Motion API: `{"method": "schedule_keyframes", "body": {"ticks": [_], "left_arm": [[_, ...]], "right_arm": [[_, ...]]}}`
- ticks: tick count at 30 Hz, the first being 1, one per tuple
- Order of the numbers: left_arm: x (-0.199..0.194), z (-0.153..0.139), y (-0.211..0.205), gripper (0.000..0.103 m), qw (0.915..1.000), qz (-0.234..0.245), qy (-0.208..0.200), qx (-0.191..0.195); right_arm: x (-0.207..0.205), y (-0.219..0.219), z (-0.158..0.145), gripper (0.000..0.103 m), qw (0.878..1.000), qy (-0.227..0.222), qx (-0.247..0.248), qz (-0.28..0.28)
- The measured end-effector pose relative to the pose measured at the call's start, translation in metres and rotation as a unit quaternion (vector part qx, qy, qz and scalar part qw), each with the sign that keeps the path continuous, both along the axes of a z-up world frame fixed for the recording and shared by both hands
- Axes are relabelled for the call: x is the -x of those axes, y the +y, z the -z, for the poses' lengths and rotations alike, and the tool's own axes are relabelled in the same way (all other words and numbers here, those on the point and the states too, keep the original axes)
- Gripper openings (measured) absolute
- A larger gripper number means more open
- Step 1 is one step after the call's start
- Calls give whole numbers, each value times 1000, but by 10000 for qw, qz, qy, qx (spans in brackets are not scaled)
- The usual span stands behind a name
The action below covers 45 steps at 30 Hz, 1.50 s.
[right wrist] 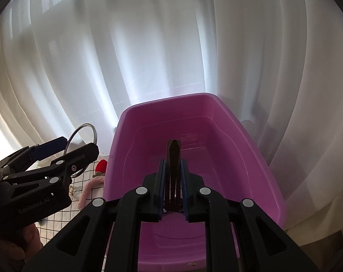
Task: Organize jewelry
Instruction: 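Carry the ring and hair clip over the pink tub with both tools, then open both tools to drop the ring and clip into the tub, then move both tools back over the table toward the black wristwatch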
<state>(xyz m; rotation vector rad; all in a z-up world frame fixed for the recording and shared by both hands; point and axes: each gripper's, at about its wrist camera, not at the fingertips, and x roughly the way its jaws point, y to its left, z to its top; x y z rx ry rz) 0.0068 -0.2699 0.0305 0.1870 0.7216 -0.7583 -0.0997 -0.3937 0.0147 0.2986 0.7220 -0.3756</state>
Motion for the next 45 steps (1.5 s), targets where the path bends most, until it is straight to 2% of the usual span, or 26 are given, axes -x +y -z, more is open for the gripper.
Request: {"method": "schedule_keyframes", "body": {"ticks": [9,12,18,23,27,34,45], "left_arm": [[-10,32,-48,71,9983,44,414,-416],[-15,45,-54,71,9965,56,608,-568],[-20,62,-61,72,9943,54,752,-756],[-23,70,-64,73,9933,75,775,-853],[-23,70,-65,76,9929,120,790,-877],[-20,66,-66,86,9937,130,669,-887],[-23,46,-46,96,9961,-128,626,-610]], "right_arm": [[-22,-39,31,13,9984,470,-305,47],[-27,-46,41,13,9973,613,-391,61],[-30,-47,54,13,9957,824,-411,41],[-32,-49,56,28,9946,946,-406,142],[-27,-56,55,37,9943,923,-454,275],[-18,-64,47,42,9949,811,-436,402],[-11,-61,32,54,9964,520,-537,405]]}}
